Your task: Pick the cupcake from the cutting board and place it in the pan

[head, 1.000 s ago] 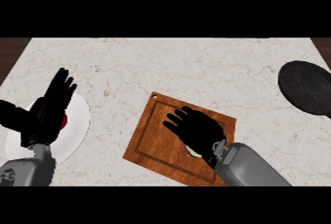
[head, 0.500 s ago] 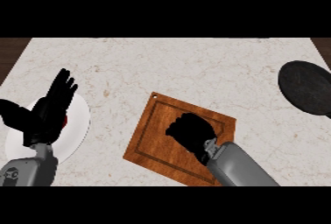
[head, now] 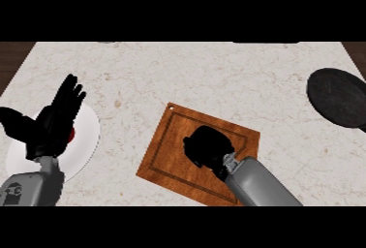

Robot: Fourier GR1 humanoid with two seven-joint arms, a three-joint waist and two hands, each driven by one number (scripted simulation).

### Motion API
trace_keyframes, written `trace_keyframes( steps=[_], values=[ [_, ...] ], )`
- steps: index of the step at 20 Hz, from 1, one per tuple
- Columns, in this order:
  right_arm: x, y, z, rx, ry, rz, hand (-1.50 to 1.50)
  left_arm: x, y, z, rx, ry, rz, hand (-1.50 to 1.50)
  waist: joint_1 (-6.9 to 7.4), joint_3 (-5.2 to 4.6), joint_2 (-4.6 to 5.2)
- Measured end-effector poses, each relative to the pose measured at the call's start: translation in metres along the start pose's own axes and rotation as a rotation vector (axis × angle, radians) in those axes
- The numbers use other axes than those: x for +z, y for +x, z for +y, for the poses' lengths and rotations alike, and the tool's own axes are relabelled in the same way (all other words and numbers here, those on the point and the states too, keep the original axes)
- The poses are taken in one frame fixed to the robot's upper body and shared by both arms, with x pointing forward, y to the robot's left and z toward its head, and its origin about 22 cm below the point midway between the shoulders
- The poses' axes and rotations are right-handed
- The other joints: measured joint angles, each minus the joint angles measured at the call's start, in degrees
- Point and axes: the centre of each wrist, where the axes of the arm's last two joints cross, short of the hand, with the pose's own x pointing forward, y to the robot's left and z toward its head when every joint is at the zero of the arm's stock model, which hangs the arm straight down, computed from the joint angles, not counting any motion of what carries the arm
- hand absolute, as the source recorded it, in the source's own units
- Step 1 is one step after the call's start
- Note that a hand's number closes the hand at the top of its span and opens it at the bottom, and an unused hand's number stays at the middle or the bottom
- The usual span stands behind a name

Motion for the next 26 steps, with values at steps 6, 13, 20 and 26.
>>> trace_keyframes(
  steps=[6, 13, 20, 26],
  values=[
    [0.021, -0.015, 0.01, -0.063, -0.058, 0.013, 1.5, -0.001, 0.002, 0.003, 0.003, -0.002, -0.003, 0.0, -0.31, 0.05, 0.03],
    [0.118, -0.071, 0.049, -0.201, -0.178, 0.246, 1.5, 0.009, -0.003, 0.016, 0.01, 0.037, 0.011, 0.0, -2.33, 0.12, -0.17],
    [0.204, -0.077, 0.011, -0.067, -0.519, 0.36, 1.5, 0.006, -0.002, 0.015, 0.001, 0.042, 0.014, 0.0, -2.78, 0.11, -0.18],
    [0.265, -0.055, -0.016, -0.04, -0.69, 0.413, 1.5, 0.008, 0.0, 0.0, 0.002, 0.019, 0.001, 0.0, -1.72, 0.09, 0.02]
  ],
)
